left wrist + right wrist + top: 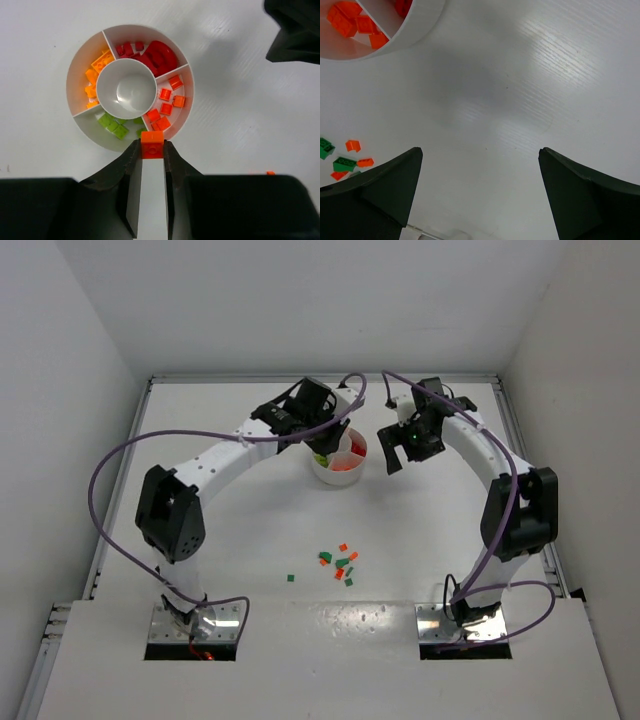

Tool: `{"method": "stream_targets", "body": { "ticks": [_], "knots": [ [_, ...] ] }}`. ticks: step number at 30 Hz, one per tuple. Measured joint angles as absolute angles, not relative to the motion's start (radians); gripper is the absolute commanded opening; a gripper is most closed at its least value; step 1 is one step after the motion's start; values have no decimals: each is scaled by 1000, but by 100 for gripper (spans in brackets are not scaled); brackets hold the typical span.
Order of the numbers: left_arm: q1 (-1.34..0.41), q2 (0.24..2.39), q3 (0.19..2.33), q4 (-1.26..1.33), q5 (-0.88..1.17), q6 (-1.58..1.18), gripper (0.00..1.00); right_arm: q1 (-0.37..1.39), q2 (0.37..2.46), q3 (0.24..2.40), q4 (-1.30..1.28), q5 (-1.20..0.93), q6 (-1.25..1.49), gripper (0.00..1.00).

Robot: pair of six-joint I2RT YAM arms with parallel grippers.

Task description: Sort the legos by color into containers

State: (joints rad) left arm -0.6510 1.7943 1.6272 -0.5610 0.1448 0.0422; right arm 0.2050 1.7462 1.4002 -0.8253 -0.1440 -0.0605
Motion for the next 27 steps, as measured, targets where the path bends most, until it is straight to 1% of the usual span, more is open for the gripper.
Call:
{"method": "stream_targets", "body": {
  "ticks": [9, 14, 21, 22, 25, 26, 27],
  "knots": [
    [-641, 1917, 1692, -618, 206, 17, 21, 212, 1748, 1400, -836, -161, -76, 100],
    [-642, 1952, 1737, -627, 217, 13, 27, 212, 1748, 1400, -840, -166, -80, 100],
    [-642, 1999, 1771, -648, 220, 9, 32, 212, 1748, 1400, -848, -199, -97, 99],
    [-641, 2004, 1771, -652, 220, 9, 33, 212, 1748, 1400, -849, -207, -100, 97],
    [-641, 2016, 1771, -659, 220, 10, 42, 212, 1748, 1400, -849, -225, -106, 97],
    [-642, 2019, 1771, -664, 220, 10, 49, 212, 1748, 1400, -849, -231, -107, 97],
    [-642, 2020, 1771, -666, 220, 12, 52, 212, 1748, 1399, -849, -238, -109, 96]
  ]
}}
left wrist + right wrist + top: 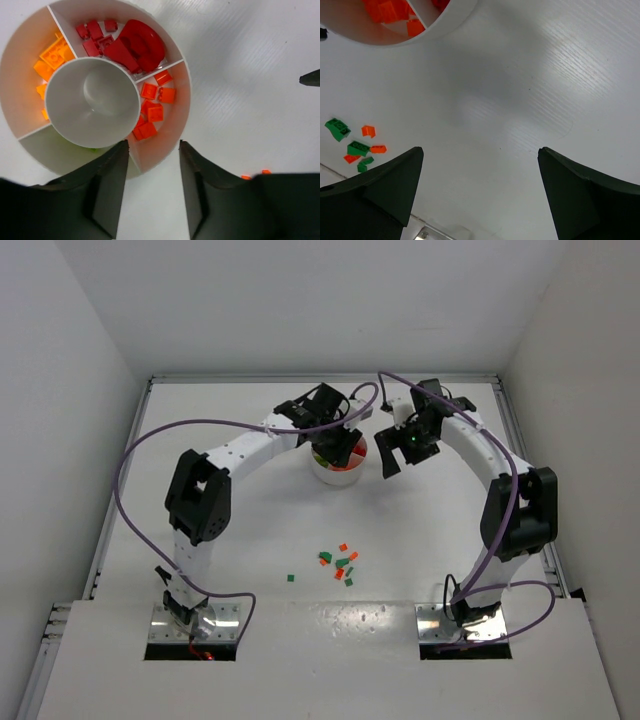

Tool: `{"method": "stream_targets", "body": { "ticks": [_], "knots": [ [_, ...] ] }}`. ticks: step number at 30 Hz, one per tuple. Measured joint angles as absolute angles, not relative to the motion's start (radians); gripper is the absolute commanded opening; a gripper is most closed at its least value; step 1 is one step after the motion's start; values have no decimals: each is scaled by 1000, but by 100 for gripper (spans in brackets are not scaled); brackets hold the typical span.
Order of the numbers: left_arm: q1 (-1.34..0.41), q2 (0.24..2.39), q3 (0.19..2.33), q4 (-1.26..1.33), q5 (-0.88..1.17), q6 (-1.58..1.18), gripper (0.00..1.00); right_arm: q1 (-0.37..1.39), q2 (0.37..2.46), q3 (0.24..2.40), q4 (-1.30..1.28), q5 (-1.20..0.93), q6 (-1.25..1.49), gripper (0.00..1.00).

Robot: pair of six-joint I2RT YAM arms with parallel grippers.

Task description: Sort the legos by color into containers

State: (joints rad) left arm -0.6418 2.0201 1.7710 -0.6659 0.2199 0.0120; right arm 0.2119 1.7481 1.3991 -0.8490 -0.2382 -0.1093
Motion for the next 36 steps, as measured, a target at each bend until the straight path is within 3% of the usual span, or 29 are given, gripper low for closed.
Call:
{"method": "stream_targets", "body": {
  "ticks": [5, 11, 15, 23, 28, 36],
  "knots": [
    [-637, 2022, 1772, -670, 228, 9, 54, 212, 1745, 1388, -847, -263, -116, 88],
    [-570, 1971, 1758, -656, 327, -22, 54, 212, 1676, 1264, -833, -305, -125, 63],
    [-447, 1838, 1739, -632, 351, -65, 60, 233, 1617, 1226, -844, -351, -147, 53],
    [-189, 1666, 1732, -613, 350, -92, 61, 543, 1600, 1227, -847, -395, -234, 47],
    [-91, 1666, 1663, -645, 376, -114, 61, 801, 1730, 1265, -850, -356, -251, 47],
    [-7, 1665, 1598, -685, 407, -116, 61, 944, 1851, 1268, -847, -267, -251, 44]
  ]
}}
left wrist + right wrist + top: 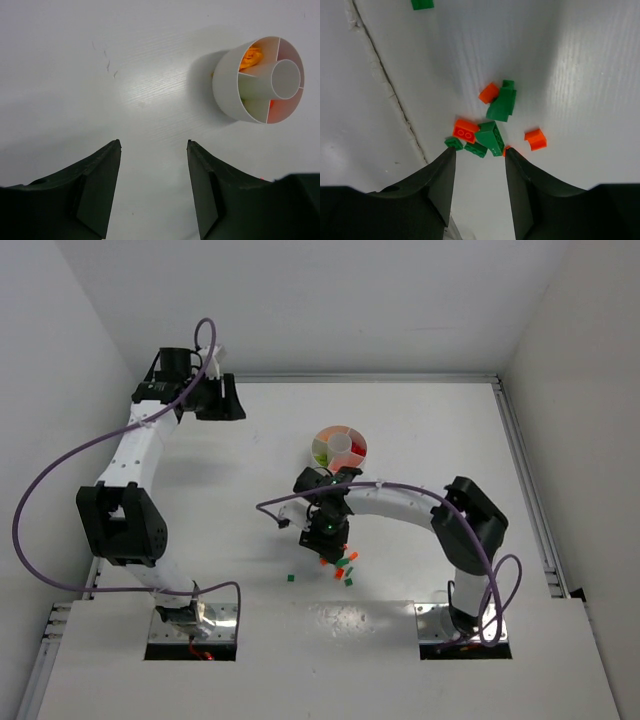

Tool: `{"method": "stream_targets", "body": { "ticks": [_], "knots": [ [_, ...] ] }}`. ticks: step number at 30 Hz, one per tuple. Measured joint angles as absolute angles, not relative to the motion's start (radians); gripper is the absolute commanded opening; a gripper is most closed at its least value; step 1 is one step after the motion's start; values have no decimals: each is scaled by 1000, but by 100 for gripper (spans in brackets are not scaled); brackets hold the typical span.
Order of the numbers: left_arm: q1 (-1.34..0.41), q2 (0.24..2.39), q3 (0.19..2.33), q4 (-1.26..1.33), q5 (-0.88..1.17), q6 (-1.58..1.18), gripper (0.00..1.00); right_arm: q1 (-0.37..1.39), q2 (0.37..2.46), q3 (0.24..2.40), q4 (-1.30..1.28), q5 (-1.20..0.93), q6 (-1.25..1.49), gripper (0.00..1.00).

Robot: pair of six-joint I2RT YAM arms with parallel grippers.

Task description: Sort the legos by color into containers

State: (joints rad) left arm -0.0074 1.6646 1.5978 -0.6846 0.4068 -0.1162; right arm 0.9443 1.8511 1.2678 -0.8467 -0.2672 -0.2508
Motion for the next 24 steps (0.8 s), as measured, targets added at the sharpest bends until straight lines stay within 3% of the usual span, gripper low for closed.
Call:
{"method": "stream_targets", "body": {
  "ticks": [9, 24],
  "knots": [
    [2, 1664, 1584, -714, 433, -104, 61, 1045, 1866, 1251, -858, -273, -304, 37],
    [2, 1667, 1586, -727, 463, -80, 61, 1103, 1992, 1279, -914, -277, -349, 44]
  ]
}}
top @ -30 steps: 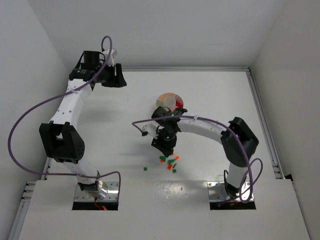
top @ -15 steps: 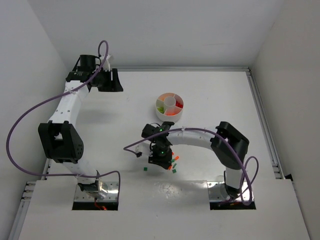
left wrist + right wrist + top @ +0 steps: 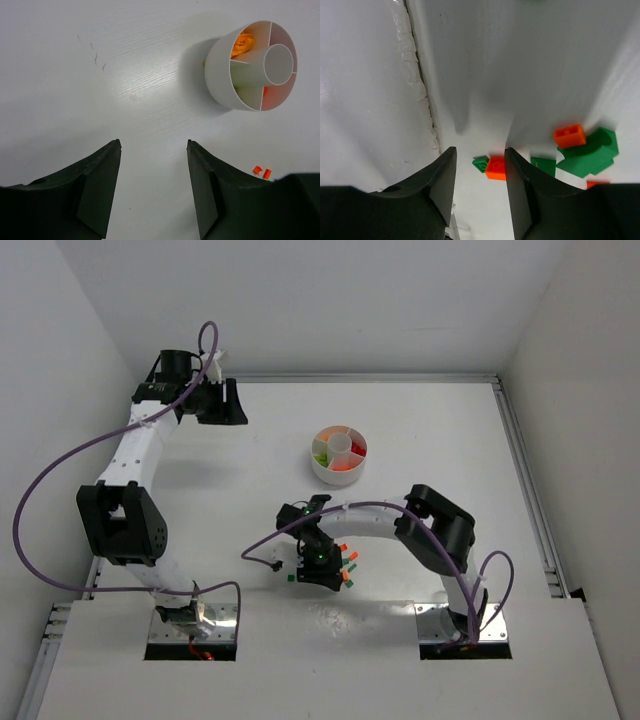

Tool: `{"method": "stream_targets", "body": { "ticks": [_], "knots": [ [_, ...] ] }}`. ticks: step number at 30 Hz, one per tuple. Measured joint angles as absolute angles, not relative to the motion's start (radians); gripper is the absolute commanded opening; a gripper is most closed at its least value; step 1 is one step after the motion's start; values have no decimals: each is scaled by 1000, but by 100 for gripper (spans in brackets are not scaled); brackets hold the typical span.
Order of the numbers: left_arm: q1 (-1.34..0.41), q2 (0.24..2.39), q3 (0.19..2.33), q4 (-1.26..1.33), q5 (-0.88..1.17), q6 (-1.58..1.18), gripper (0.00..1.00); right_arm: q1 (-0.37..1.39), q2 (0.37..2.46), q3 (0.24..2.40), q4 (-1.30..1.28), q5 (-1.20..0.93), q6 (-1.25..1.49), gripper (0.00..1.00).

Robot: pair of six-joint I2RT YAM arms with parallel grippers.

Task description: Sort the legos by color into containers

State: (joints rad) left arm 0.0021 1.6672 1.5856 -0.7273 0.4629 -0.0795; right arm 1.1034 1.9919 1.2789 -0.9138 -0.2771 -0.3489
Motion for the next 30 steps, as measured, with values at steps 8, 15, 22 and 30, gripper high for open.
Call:
{"method": "stream_targets", "body": {
  "ticks": [8, 15, 22, 30],
  "knots": [
    [2, 1669, 1592, -737, 470, -75, 61, 1110, 2015, 1280, -923, -262, -348, 52],
    [2, 1670, 1592, -741, 472, -61, 61, 1110, 2015, 1280, -925, -243, -334, 56],
    [2, 1690, 1601, -744, 473, -60, 61, 1114, 2023, 1288, -931, -211, -304, 57],
    [2, 1702, 1611, -749, 474, -60, 61, 1108, 2034, 1299, -944, -155, -270, 57]
  ]
}}
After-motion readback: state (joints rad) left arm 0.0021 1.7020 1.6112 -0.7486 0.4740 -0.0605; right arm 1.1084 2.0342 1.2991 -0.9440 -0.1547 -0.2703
